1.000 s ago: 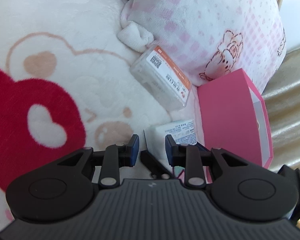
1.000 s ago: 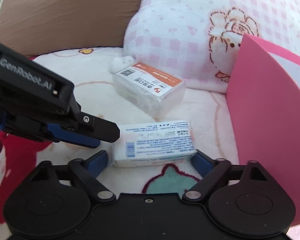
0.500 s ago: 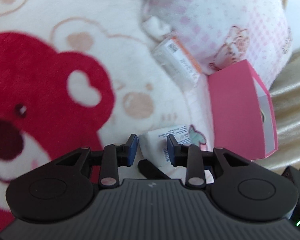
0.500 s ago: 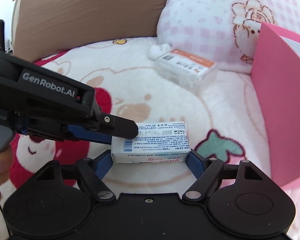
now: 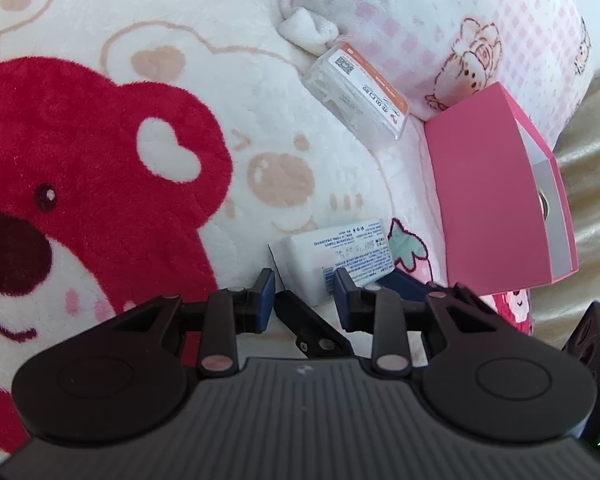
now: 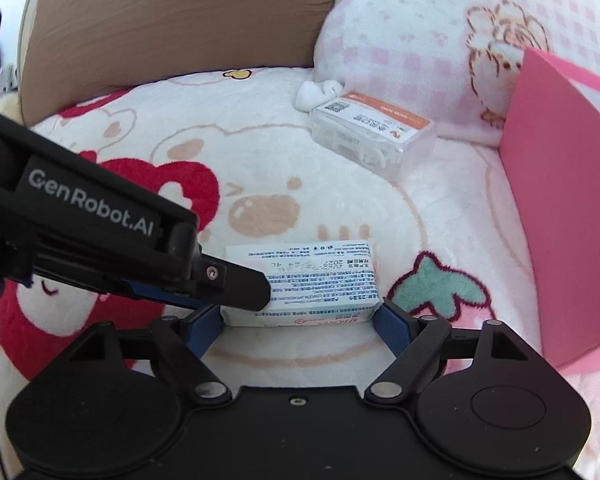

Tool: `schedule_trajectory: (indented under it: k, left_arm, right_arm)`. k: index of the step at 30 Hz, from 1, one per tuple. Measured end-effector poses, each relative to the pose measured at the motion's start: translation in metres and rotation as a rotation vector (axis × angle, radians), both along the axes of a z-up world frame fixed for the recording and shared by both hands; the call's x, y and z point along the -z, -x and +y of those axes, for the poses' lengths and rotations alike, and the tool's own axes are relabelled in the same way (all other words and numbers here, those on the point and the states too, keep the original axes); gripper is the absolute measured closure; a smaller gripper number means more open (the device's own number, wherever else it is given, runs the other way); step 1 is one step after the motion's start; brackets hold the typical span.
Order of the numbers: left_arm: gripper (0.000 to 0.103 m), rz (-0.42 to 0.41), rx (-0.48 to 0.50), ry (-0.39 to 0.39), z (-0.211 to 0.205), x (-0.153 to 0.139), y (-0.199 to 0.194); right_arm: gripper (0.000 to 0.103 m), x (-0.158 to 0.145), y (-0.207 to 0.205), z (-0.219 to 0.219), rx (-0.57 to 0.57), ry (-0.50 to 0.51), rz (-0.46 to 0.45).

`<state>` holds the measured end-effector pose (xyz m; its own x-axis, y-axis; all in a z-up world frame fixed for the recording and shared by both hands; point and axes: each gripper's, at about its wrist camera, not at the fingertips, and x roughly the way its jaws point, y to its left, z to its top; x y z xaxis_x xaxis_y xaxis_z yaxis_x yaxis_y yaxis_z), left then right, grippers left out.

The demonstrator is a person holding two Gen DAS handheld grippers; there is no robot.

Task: Organize objects
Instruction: 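Close the left tool on the flat white box and lift it, then carry the flat white box with the left tool over the pink box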

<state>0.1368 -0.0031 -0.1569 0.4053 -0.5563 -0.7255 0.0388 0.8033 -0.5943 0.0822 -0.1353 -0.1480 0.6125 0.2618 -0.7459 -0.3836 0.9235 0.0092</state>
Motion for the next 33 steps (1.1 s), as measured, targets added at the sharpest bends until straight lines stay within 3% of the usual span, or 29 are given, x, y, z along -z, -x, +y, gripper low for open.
schedule_trajectory:
  k: [6,8,14,20,33]
  left_arm:
    - [0.073,-0.011,-0.020,0.013,0.001,0.004,-0.001]
    - [0.074,-0.033,-0.012,0.002,-0.003,0.001,0.001]
    - [0.073,-0.076,0.006,-0.061,-0.015,-0.006,0.009]
    - [0.073,-0.074,0.023,-0.066,-0.017,-0.012,0.014]
    - [0.073,-0.111,0.120,-0.151,-0.038,-0.050,0.034]
  right_arm:
    - [0.014,0.005,-0.001,-0.003,-0.043,0.010,-0.025]
    - [0.019,0.003,0.000,-0.004,-0.067,0.002,-0.029]
    - [0.020,0.002,0.003,-0.006,-0.093,0.004,-0.029]
    - [0.020,-0.003,0.010,-0.009,-0.093,-0.007,-0.029]
    - [0.019,-0.028,0.031,-0.021,-0.067,-0.031,-0.027]
